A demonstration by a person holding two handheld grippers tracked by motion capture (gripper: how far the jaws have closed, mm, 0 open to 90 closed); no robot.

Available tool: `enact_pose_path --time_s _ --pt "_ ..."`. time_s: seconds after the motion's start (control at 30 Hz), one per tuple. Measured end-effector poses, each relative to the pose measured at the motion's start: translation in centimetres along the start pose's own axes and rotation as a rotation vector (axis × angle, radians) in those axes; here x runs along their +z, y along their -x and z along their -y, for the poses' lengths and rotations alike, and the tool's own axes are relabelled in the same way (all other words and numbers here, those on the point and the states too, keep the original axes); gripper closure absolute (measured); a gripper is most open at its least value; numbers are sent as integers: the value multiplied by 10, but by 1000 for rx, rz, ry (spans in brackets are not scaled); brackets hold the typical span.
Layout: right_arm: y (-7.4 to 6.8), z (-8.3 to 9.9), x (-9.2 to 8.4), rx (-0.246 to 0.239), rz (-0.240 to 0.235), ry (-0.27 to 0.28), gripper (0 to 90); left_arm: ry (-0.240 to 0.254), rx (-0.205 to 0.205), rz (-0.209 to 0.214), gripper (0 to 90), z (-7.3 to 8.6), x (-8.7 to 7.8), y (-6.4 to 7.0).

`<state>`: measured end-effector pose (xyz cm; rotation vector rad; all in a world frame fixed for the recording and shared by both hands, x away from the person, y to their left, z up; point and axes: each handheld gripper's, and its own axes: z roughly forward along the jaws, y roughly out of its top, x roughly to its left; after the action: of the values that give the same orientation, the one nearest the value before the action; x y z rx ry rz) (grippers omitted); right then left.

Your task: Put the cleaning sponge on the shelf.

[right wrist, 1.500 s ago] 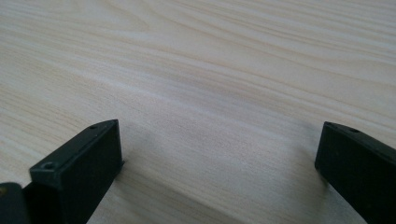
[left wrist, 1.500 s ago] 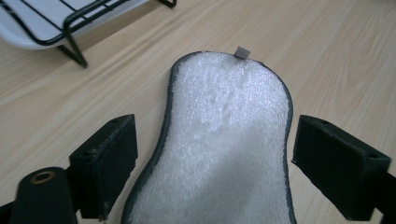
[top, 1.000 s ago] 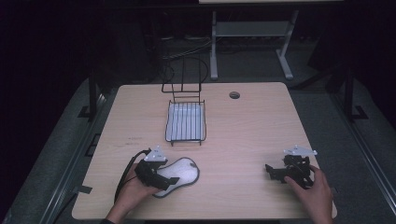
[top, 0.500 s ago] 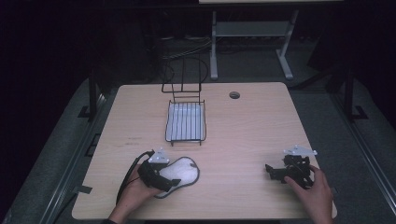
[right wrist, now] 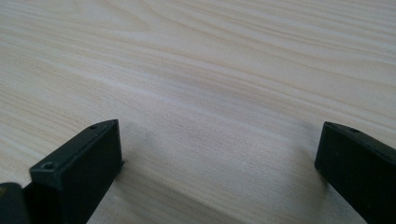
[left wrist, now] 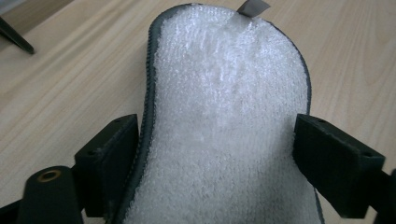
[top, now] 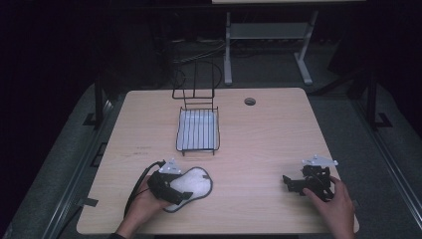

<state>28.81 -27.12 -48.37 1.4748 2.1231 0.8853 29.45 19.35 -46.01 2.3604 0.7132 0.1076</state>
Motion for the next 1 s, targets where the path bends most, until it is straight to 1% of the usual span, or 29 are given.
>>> enact_pose_path --time_s 0.1,0.2,0.23,0.3,0.33,0.37,0.4,0.47,0.5,0.63,0.73,0.83,0.87,0.9,0.97,1.0 --pt "0 0 0 0 0 0 2 1 -2 -3 185 -1 0 1" --pt "0 0 0 0 0 0 2 -5 4 -1 201 -2 -3 1" --pt "0 0 0 0 0 0 2 -6 10 -8 226 -2 -5 2" --pt "0 0 0 0 0 0 2 -7 16 -14 232 -3 -5 3" --pt "0 0 0 0 0 0 2 -7 26 -21 249 -4 -7 4" --pt "0 0 0 0 0 0 2 -7 26 -21 270 -4 -7 4" --pt "0 0 0 0 0 0 2 12 27 -13 307 -5 -11 4" --pt "0 0 0 0 0 0 2 20 25 -11 362 -5 -13 4" --pt "0 0 0 0 0 0 2 22 31 -12 383 -5 -15 4" --pt "0 0 0 0 0 0 2 34 22 -10 416 -5 -18 3" --pt "0 0 0 0 0 0 2 38 34 -10 467 -6 -22 3" --pt "0 0 0 0 0 0 2 45 31 -7 504 -6 -24 3" --pt "0 0 0 0 0 0 2 49 31 -9 504 -7 -25 3" --pt "0 0 0 0 0 0 2 60 23 -7 533 -7 -27 4" --pt "0 0 0 0 0 0 2 67 25 -7 560 -7 -28 3" --pt "0 0 0 0 0 0 2 78 20 1 579 -7 -30 3"
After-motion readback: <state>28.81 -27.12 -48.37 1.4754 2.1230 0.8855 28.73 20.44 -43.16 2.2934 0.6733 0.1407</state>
